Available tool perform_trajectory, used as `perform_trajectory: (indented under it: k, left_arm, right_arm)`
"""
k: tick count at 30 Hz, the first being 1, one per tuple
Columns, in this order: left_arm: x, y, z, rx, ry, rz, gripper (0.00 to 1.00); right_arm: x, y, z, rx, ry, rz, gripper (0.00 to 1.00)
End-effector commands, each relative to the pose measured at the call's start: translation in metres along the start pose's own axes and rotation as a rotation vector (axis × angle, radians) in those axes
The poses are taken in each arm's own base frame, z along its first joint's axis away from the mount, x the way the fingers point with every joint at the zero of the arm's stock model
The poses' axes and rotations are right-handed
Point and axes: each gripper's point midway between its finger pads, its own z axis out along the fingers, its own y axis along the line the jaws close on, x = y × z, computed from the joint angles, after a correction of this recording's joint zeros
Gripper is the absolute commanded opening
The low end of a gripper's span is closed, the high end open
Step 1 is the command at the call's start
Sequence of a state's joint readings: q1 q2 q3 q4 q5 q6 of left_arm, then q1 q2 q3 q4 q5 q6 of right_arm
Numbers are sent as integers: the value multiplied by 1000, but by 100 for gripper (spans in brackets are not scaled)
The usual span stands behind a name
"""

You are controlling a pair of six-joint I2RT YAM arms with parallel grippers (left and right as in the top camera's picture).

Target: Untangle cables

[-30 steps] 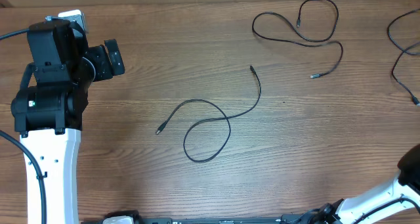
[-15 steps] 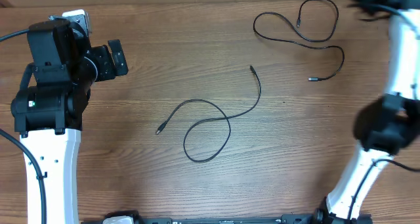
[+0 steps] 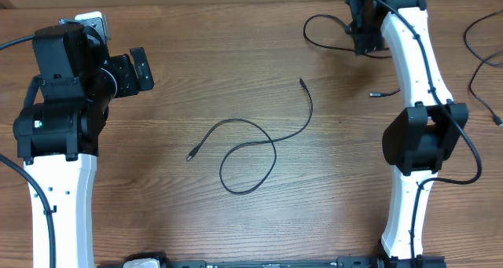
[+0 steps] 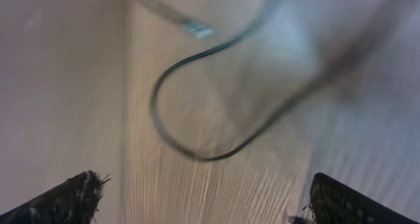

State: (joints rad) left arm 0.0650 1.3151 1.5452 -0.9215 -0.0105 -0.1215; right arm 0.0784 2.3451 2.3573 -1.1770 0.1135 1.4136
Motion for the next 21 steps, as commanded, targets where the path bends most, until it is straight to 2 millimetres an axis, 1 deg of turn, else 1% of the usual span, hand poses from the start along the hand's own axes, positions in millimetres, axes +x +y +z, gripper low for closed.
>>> perform_trajectory:
  k: [1, 6, 11, 13, 15, 16, 17, 18, 19, 21]
  left_arm:
    - [3, -4, 1, 16, 10, 6, 100]
    - [3, -4, 1, 15, 11, 7, 100]
    - [3, -4, 1, 15, 11, 7, 100]
    - [3, -4, 1, 15, 11, 7, 100]
    - [4, -4, 1, 15, 14, 7, 100]
    - [4, -4, 1, 15, 15, 6, 100]
    - [4, -4, 1, 15, 14, 6, 100]
    - [4, -4, 1, 15, 14, 6, 100]
    - [4, -4, 1, 15, 14, 6, 100]
    - [4, -4, 1, 15, 14, 6, 100]
  right_arm:
    - [-15, -17, 20, 59, -146, 347, 100]
    - [-10, -33, 55, 126, -109, 373, 100]
    - [-7, -47, 83, 179, -114, 366, 100]
    - [-6, -50, 92, 187, -113, 349, 100]
    - [-7, -49, 96, 182, -109, 301, 100]
    - [-7, -46, 96, 174, -106, 272, 89]
    - [-7, -44, 97, 165, -104, 238, 54]
    - [-8, -39, 97, 147, -98, 180, 22]
    - [-5, -29, 95, 116, -68, 71, 4]
    - [2, -7, 89, 32, -9, -136, 4]
